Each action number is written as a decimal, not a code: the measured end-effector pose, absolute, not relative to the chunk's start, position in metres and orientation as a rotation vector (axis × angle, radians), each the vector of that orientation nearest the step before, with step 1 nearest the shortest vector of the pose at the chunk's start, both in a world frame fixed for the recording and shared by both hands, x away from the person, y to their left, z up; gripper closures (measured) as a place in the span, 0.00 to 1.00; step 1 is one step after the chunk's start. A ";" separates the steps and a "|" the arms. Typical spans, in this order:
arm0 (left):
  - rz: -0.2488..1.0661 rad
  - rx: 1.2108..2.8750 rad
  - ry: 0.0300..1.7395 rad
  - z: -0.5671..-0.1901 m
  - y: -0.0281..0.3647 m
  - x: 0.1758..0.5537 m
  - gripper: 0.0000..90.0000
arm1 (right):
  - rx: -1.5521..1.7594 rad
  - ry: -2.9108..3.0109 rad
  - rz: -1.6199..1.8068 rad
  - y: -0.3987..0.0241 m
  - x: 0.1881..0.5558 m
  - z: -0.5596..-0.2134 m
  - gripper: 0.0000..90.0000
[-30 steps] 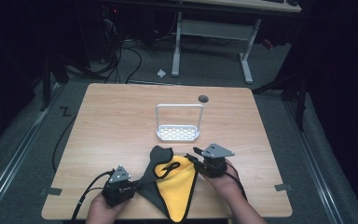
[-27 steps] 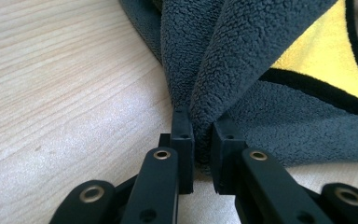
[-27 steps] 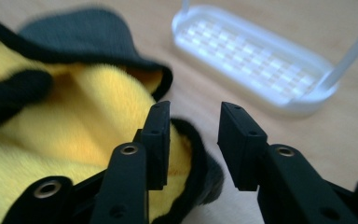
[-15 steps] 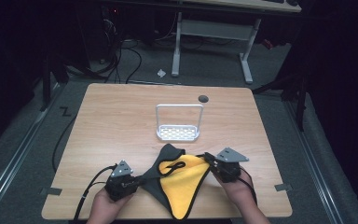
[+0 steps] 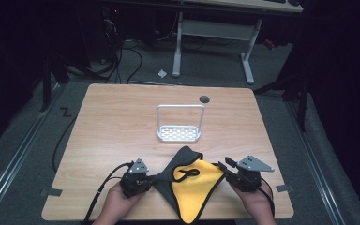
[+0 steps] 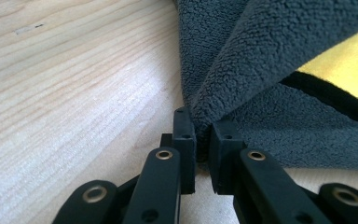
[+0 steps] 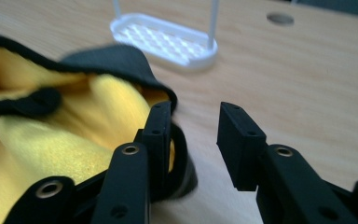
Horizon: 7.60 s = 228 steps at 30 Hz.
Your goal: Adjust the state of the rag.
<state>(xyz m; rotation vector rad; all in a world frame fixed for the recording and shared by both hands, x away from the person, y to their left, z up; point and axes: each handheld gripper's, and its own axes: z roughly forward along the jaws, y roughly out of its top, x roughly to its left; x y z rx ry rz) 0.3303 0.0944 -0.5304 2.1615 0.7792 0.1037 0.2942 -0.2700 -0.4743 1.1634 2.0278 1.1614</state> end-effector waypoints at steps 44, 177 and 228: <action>0.091 2.113 0.845 -0.530 0.115 0.332 0.94 | 1.382 2.012 1.029 -0.297 0.318 -0.489 0.81; 0.266 2.100 0.793 -0.500 0.081 0.289 0.55 | 1.294 2.210 0.874 -0.261 0.314 -0.503 0.78; 0.225 2.069 1.092 -0.526 0.135 0.351 0.75 | 1.282 2.248 0.880 -0.263 0.309 -0.526 0.75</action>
